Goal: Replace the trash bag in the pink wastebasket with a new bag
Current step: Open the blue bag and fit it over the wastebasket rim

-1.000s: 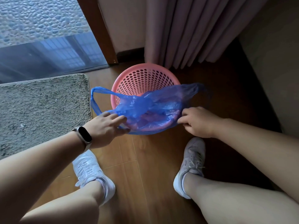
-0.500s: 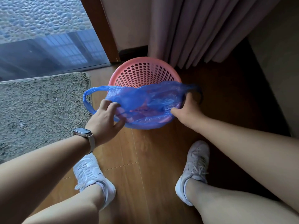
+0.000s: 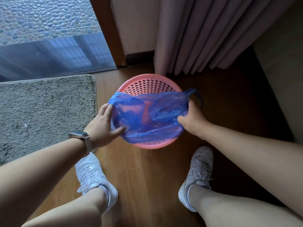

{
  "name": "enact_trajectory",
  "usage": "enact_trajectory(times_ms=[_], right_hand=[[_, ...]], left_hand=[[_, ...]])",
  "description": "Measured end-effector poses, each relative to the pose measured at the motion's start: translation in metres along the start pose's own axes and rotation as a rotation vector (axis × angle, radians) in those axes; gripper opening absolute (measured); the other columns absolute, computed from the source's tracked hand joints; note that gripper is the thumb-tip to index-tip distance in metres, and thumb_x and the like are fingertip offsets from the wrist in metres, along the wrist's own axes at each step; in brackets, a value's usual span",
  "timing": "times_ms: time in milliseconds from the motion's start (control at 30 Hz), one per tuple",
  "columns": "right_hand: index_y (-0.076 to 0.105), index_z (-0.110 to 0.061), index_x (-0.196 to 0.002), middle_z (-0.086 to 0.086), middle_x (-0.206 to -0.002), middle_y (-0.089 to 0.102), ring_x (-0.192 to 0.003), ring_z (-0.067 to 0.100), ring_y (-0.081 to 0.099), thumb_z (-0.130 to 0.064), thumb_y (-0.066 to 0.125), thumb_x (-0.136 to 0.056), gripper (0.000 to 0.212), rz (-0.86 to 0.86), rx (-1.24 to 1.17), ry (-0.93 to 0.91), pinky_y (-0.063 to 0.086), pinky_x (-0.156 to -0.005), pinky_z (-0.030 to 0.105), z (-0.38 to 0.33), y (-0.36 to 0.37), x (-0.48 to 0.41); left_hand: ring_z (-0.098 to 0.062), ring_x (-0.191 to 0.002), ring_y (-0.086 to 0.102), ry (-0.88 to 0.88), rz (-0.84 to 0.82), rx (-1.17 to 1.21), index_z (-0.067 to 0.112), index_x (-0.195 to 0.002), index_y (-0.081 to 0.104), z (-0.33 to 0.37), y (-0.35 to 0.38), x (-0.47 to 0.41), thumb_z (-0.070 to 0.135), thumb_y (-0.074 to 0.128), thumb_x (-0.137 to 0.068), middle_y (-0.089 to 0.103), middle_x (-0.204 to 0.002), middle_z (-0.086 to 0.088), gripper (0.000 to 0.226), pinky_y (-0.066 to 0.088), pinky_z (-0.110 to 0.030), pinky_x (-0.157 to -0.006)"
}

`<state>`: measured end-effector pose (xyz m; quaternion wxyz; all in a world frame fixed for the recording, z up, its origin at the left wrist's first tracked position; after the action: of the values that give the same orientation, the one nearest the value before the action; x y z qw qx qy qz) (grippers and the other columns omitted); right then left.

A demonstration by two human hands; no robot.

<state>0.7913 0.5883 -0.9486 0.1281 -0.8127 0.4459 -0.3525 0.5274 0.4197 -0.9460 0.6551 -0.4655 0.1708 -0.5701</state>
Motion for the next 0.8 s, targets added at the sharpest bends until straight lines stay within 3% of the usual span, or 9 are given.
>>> enact_trajectory(times_ms=[100, 200, 267, 367, 467, 533, 667, 800], right_hand=[[0.033, -0.028, -0.135, -0.003, -0.116, 0.058, -0.102, 0.014, 0.063, -0.005, 0.064, -0.072, 0.074, -0.083, -0.016, -0.061, 0.056, -0.082, 0.031, 0.003, -0.003, 0.002], [0.03, -0.03, -0.138, -0.009, -0.12, 0.055, -0.108, 0.01, 0.059, -0.008, 0.069, -0.075, 0.077, -0.105, -0.006, -0.12, 0.053, -0.084, 0.026, 0.005, -0.006, 0.005], [0.029, -0.025, -0.139, -0.008, -0.121, 0.051, -0.106, 0.007, 0.054, -0.015, 0.073, -0.078, 0.076, -0.069, 0.052, -0.156, 0.048, -0.083, 0.024, 0.006, -0.008, 0.011], [0.038, -0.014, -0.132, 0.004, -0.125, 0.048, -0.101, 0.013, 0.051, -0.025, 0.074, -0.079, 0.065, 0.029, 0.286, -0.247, 0.044, -0.08, 0.026, 0.01, -0.014, 0.02], [0.054, -0.01, -0.106, 0.01, -0.107, 0.051, -0.088, 0.025, 0.056, -0.029, 0.072, -0.077, 0.039, 0.088, 0.623, -0.534, 0.044, -0.07, 0.029, 0.009, -0.023, 0.03], [0.058, -0.012, -0.091, 0.008, -0.094, 0.053, -0.078, 0.027, 0.056, -0.032, 0.064, -0.079, 0.025, 0.024, 0.79, -0.714, 0.048, -0.065, 0.034, 0.008, -0.022, 0.036], [0.063, -0.014, -0.093, 0.007, -0.095, 0.057, -0.084, 0.027, 0.055, -0.034, 0.066, -0.076, 0.026, -0.121, 0.921, -0.864, 0.048, -0.073, 0.039, 0.009, -0.011, 0.046], [0.064, -0.016, -0.087, 0.005, -0.09, 0.057, -0.083, 0.025, 0.054, -0.023, 0.071, -0.075, 0.015, -0.158, 0.874, -0.888, 0.044, -0.072, 0.038, 0.005, 0.0, 0.049]], left_hand=[[-0.025, -0.113, 0.058, 0.035, -0.07, -0.004, 0.028, -0.148, 0.02, -0.007, -0.002, 0.005, 0.073, 0.067, -0.062, 0.028, -0.143, 0.007, 0.108, 0.052, -0.039, -0.088], [-0.03, -0.115, 0.056, 0.06, 0.011, -0.11, 0.022, -0.146, 0.029, -0.013, -0.005, 0.007, 0.082, 0.062, -0.054, 0.032, -0.141, -0.003, 0.114, 0.051, -0.042, -0.094], [-0.034, -0.108, 0.056, 0.119, 0.106, -0.167, 0.018, -0.136, 0.041, -0.011, -0.006, 0.009, 0.08, 0.058, -0.055, 0.039, -0.132, -0.01, 0.104, 0.052, -0.046, -0.092], [-0.034, -0.093, 0.058, 0.364, 0.213, -0.291, 0.013, -0.113, 0.056, -0.002, -0.007, 0.013, 0.067, 0.059, -0.068, 0.05, -0.112, -0.013, 0.071, 0.055, -0.046, -0.078], [-0.032, -0.083, 0.059, 0.593, 0.181, -0.388, 0.014, -0.097, 0.063, 0.012, -0.003, 0.017, 0.056, 0.058, -0.081, 0.057, -0.097, -0.01, 0.046, 0.052, -0.041, -0.071], [-0.029, -0.078, 0.058, 0.696, 0.11, -0.423, 0.015, -0.093, 0.065, 0.023, 0.006, 0.022, 0.052, 0.057, -0.085, 0.059, -0.089, -0.007, 0.039, 0.051, -0.038, -0.066], [-0.029, -0.077, 0.059, 0.671, -0.005, -0.351, 0.017, -0.105, 0.065, 0.038, 0.024, 0.027, 0.043, 0.055, -0.089, 0.061, -0.086, -0.004, 0.032, 0.053, -0.039, -0.064], [-0.028, -0.071, 0.057, 0.652, -0.02, -0.282, 0.017, -0.089, 0.065, 0.041, 0.027, 0.027, 0.036, 0.052, -0.089, 0.058, -0.081, -0.003, 0.022, 0.052, -0.038, -0.06]])
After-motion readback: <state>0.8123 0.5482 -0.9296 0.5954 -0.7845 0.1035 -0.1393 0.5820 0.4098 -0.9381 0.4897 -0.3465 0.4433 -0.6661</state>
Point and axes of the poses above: each hand's wrist, its own x-axis away from the middle knuckle, its own y-axis out of the palm, z = x × y, the point moved 2 cm from there along -x, towards the middle knuckle
